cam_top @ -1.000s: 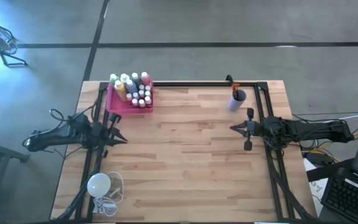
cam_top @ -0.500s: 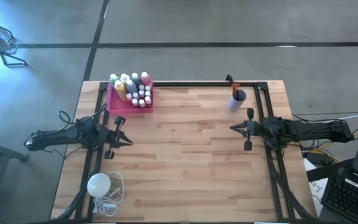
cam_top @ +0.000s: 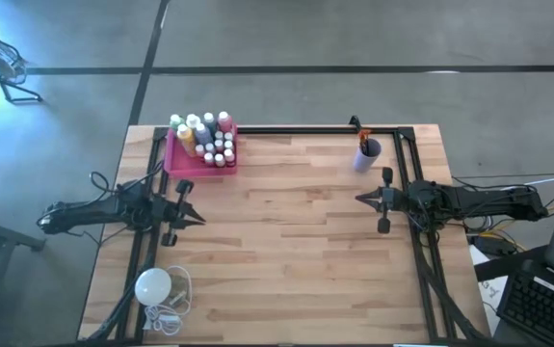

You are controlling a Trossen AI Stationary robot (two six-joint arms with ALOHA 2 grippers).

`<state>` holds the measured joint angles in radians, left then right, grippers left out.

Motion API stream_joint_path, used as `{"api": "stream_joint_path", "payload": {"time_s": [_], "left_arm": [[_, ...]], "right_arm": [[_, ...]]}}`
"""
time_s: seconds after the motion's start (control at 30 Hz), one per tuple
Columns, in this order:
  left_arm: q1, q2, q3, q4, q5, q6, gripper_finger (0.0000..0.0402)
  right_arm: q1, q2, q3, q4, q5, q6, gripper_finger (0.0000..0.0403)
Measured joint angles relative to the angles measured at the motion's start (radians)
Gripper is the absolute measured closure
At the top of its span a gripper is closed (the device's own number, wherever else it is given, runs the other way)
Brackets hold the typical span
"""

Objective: Pick & Place Paint Supplies
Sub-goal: Return to Home Position

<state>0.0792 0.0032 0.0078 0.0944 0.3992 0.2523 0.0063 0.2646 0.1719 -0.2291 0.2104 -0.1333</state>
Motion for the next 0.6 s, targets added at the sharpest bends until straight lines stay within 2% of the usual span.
{"api": "stream_joint_path", "payload": {"time_s": [0.33,0.5,0.6], "left_arm": [[0.000,0.000,0.000,0.000,0.000,-0.001,0.0369],[0.000,0.000,0.000,-0.001,0.000,-0.002,0.0369],[0.000,0.001,0.000,-0.002,-0.001,-0.002,0.0369]], "right_arm": [[0.000,-0.004,-0.004,0.004,0.000,0.000,0.0394],[0.000,-0.055,-0.075,0.002,0.000,-0.002,0.0394],[-0.003,-0.087,-0.084,0.029,0.017,-0.090,0.0394]]}}
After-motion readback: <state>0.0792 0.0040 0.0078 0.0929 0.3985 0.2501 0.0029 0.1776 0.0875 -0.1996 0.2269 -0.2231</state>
